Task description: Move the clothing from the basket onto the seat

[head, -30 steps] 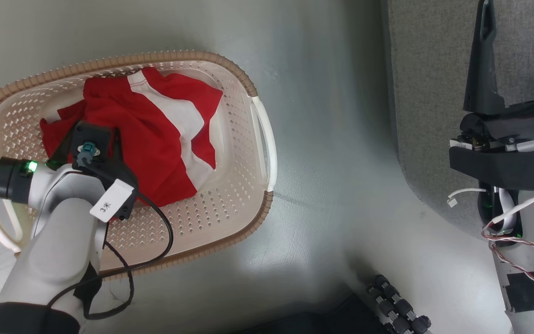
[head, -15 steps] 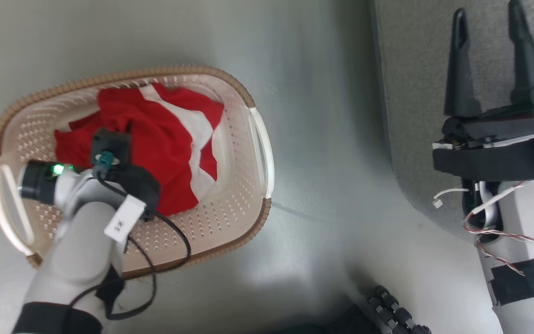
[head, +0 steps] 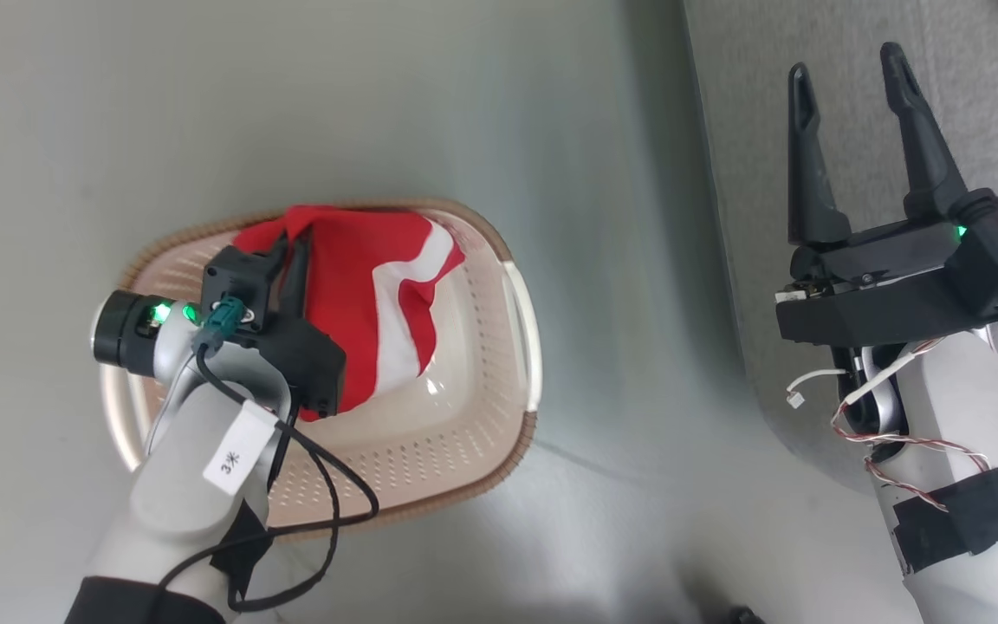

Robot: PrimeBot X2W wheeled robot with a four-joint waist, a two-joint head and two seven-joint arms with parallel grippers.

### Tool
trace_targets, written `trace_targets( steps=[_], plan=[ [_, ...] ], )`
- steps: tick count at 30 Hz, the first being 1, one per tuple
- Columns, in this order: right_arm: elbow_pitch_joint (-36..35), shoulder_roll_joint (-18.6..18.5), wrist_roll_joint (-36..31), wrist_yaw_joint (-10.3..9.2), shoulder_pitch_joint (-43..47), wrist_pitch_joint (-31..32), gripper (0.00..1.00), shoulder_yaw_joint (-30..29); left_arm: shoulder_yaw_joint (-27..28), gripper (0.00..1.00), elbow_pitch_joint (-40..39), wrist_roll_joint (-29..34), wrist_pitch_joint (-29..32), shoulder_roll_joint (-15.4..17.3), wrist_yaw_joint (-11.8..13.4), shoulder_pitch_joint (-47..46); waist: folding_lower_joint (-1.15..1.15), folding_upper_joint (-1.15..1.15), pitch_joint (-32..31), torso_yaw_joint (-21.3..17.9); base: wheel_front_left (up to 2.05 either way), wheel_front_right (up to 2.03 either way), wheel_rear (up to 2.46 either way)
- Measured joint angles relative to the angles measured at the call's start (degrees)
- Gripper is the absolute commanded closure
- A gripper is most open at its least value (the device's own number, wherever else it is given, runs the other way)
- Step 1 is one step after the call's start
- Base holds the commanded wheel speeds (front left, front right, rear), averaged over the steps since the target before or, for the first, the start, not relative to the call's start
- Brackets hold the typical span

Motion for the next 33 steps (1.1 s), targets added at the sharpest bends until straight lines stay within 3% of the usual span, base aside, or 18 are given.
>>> trace_targets(
  steps=[19, 33],
  plan=[
    [6.42, 1.63, -0.22, 2.43, 3.9, 0.0, 0.0, 2.83, -0.57, 1.0, -12.32, -2.14, -0.03, -0.52, -3.41, 4.21, 0.0, 0.0, -16.04, 4.93, 0.0, 0.0, 0.0],
    [11.95, 2.58, -0.19, 4.12, 8.61, 0.0, 0.0, 6.04, -1.33, 1.0, -15.94, -3.56, -0.03, -1.22, -3.94, 4.24, -0.01, 0.0, -28.21, 5.71, 0.0, 0.0, 0.0]
  ],
)
